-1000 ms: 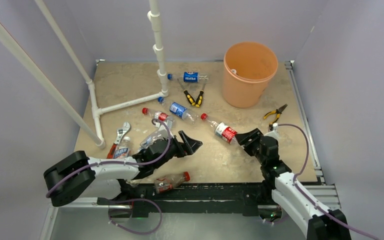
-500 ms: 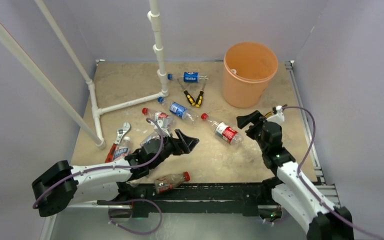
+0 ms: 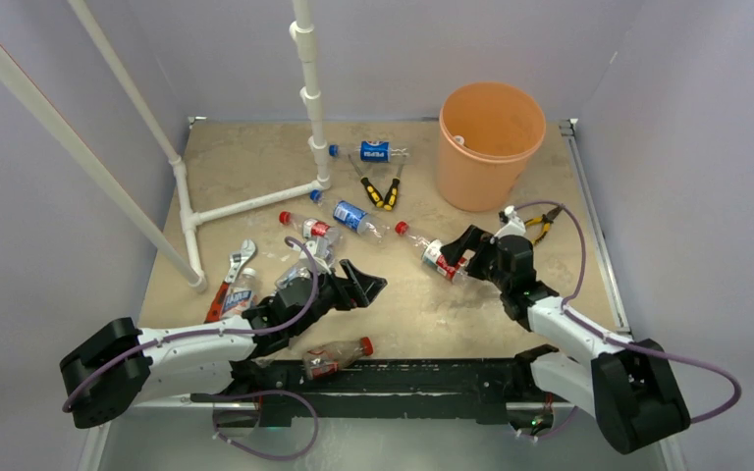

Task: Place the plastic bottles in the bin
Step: Pick up the plastic bottle at the center of the board.

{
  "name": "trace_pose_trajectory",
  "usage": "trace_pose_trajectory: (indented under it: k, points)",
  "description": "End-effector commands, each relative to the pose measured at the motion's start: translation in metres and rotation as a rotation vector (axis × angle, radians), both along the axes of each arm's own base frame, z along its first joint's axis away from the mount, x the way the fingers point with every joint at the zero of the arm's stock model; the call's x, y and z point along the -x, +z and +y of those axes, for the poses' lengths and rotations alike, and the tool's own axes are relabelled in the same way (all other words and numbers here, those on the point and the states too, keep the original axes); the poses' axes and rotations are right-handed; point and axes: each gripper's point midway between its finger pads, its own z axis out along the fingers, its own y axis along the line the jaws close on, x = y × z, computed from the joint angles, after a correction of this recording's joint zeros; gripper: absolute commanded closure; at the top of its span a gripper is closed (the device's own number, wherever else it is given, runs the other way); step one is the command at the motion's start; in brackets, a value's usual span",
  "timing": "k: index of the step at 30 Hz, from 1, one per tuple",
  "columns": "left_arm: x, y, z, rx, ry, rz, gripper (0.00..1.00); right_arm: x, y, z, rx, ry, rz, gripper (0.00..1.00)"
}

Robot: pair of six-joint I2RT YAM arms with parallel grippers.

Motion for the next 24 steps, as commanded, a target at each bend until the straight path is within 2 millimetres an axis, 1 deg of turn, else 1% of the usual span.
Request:
trace_pose_trajectory:
  k: [1, 5, 8, 10, 13, 16, 19, 24]
  points:
    - [0.002, 0.010, -0.003, 0.052, -0.011, -0.018, 0.15, 0.011, -0.007, 0.021, -0.023, 0.094, -0.006, 0.01]
    - [0.000, 0.008, -0.004, 0.035, -0.008, -0.013, 0.15, 0.019, -0.010, 0.026, -0.008, 0.104, 0.018, 0.01]
    - [0.000, 0.016, -0.005, 0.028, -0.013, -0.013, 0.15, 0.027, -0.014, 0.035, 0.004, 0.133, 0.049, 0.01]
    - [0.000, 0.021, 0.001, 0.034, 0.006, -0.019, 0.15, 0.031, -0.021, 0.038, 0.026, 0.148, 0.090, 0.01]
    - [-0.002, 0.022, 0.013, 0.023, 0.048, -0.031, 0.15, 0.029, -0.023, 0.041, 0.070, 0.159, 0.117, 0.01]
    - [-0.004, 0.028, 0.019, 0.005, 0.068, -0.047, 0.15, 0.022, -0.018, 0.040, 0.136, 0.140, 0.106, 0.01]
    - [-0.005, 0.032, 0.022, -0.009, 0.074, -0.063, 0.14, 0.021, -0.017, 0.043, 0.173, 0.156, 0.111, 0.01]
    - [-0.007, 0.028, 0.019, -0.022, 0.074, -0.063, 0.14, 0.028, -0.027, 0.051, 0.231, 0.209, 0.139, 0.01]
